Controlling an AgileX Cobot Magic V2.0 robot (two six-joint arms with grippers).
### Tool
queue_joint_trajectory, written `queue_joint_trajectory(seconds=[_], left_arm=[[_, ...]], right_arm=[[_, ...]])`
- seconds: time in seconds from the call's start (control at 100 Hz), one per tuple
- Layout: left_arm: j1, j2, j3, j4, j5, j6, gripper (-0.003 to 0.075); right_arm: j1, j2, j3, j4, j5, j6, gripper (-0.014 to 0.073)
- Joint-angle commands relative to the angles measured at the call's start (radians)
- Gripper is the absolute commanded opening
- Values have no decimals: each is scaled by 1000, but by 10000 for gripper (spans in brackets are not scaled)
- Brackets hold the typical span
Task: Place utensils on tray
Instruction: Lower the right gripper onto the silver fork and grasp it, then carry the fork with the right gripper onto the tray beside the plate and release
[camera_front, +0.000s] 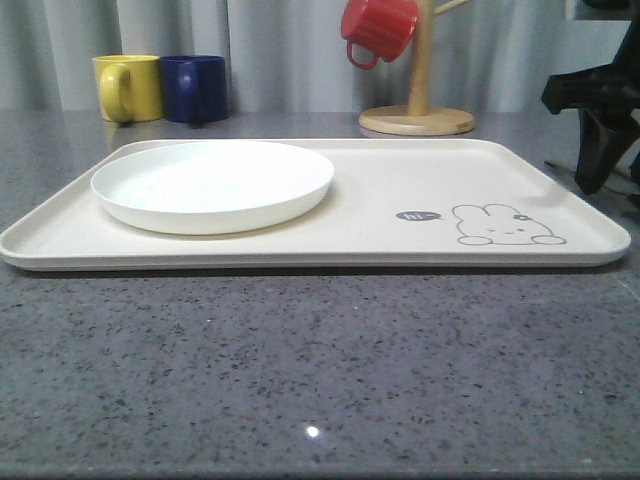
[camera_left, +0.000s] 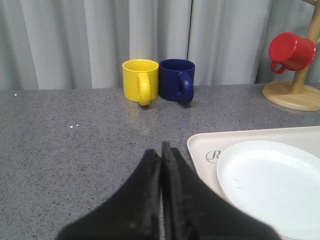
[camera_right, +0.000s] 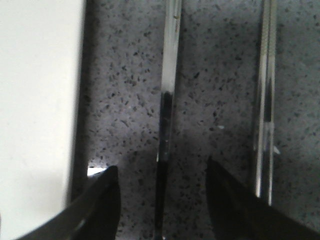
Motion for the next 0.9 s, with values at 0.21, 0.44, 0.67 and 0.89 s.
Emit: queue_joint_trajectory(seconds=[0.21,0.44,0.67,0.89], left_arm=[[4,3,-26,-8,-74,0,-19],[4,3,-26,-8,-74,0,-19],[4,3,-26,-8,-74,0,-19],[4,3,-26,-8,-74,0,-19]], right_arm=[[0,-6,-31,-7,-40,-11,402],[0,12,-31,-7,-17,-11,348],[0,11,-31,-7,2,-10,22],[0,0,-60,-7,39,4,-47]])
